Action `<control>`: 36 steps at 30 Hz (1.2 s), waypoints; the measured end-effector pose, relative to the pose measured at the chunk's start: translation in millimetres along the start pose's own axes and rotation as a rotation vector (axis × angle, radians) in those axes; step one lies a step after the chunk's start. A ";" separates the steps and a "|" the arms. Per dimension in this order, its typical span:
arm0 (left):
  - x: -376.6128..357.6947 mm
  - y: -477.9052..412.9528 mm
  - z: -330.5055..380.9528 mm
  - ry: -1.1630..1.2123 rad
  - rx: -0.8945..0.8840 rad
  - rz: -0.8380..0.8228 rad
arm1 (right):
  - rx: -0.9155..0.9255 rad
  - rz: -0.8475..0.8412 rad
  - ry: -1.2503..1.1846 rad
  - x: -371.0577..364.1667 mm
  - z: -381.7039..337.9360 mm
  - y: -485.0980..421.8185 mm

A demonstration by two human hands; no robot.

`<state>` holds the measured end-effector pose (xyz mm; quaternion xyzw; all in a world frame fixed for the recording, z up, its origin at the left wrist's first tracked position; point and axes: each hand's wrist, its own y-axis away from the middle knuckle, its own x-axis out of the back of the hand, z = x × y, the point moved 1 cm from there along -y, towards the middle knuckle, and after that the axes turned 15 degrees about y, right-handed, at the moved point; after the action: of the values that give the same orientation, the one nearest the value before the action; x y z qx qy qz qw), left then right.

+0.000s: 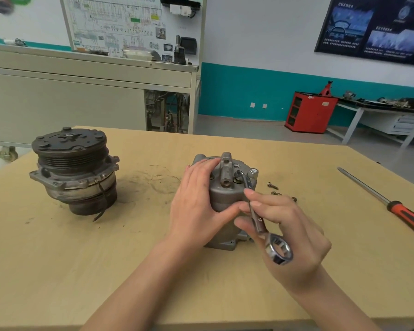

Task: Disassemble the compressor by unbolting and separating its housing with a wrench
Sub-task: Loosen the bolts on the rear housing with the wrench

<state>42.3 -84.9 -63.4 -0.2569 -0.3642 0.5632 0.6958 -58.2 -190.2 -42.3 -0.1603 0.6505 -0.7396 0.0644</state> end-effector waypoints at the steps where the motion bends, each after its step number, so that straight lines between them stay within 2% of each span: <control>1: 0.3 -0.1 1.5 0.009 0.006 0.000 | 0.009 -0.009 -0.003 -0.5 -0.1 0.1; 6: 1.7 -2.2 4.9 0.041 0.062 -0.031 | 0.066 -0.045 -0.050 -8.5 -0.8 -3.3; 13: 1.7 -0.1 7.7 0.021 0.033 -0.024 | -0.072 0.006 -0.137 -5.4 3.3 8.0; 17: 1.4 0.1 3.9 -0.022 0.016 -0.023 | -0.427 -0.029 -0.438 7.1 11.5 21.1; 21: 0.9 -0.1 5.6 -0.029 0.029 -0.020 | -0.965 -0.064 -0.734 10.9 61.2 13.7; 24: 0.3 0.5 5.8 -0.036 0.024 -0.020 | -1.280 -0.325 -0.831 -11.8 108.8 -4.9; 27: 1.0 0.8 4.4 -0.040 0.021 -0.027 | -1.450 -0.698 -0.929 -53.1 142.4 -34.5; 31: 1.3 -0.2 2.8 -0.035 0.001 -0.026 | -1.310 -1.139 -0.839 -108.9 142.9 -61.0; 34: 0.7 -0.4 1.9 -0.038 -0.012 -0.026 | -1.187 -1.258 -0.717 -133.1 124.4 -77.0; 36: 0.5 -0.4 1.5 -0.036 -0.015 -0.027 | -1.196 -1.244 -0.780 -137.7 116.9 -85.1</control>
<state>41.3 -84.6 -62.1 -0.2471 -0.3845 0.5554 0.6948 118.5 -246.1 32.2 -0.7207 0.6521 -0.0796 -0.2214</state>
